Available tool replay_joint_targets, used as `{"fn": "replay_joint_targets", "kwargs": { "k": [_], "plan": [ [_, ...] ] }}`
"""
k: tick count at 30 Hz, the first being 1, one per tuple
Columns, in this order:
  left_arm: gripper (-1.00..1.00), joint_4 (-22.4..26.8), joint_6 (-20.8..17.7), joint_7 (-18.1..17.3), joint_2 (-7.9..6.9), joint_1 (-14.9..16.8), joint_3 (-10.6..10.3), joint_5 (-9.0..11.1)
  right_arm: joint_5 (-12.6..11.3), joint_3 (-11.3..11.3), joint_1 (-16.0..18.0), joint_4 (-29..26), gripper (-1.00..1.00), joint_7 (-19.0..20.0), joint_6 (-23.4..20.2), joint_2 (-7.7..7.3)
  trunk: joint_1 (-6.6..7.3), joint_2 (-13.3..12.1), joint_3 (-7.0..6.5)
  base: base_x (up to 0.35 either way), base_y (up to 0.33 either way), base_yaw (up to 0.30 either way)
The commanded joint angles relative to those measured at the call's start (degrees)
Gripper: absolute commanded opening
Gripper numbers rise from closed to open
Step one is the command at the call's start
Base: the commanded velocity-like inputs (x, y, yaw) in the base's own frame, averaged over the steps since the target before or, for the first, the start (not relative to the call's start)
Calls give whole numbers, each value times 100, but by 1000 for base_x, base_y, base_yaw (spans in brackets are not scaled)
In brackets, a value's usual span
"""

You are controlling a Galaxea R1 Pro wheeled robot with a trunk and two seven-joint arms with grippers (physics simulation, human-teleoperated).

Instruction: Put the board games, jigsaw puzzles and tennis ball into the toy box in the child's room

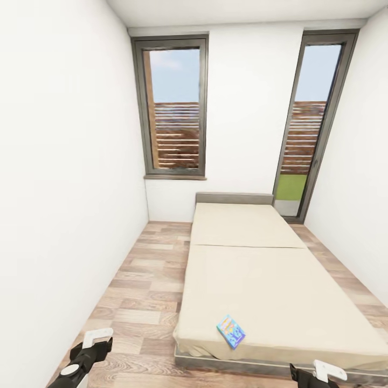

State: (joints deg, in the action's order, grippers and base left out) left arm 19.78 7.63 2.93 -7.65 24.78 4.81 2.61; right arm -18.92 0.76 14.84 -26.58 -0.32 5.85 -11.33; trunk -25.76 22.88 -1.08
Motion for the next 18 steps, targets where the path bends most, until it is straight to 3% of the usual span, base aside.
{"fn": "replay_joint_targets", "kwargs": {
  "k": [1,18],
  "plan": [
    [100,-5,19,3,1,2,2,26,-50,-8,1,4,100,-3,20,-1,-2,4,2,0,-163,0],
    [100,-8,10,6,1,1,-7,23,-47,-7,1,4,100,-3,8,12,-2,4,2,-29,-266,0]
  ]
}}
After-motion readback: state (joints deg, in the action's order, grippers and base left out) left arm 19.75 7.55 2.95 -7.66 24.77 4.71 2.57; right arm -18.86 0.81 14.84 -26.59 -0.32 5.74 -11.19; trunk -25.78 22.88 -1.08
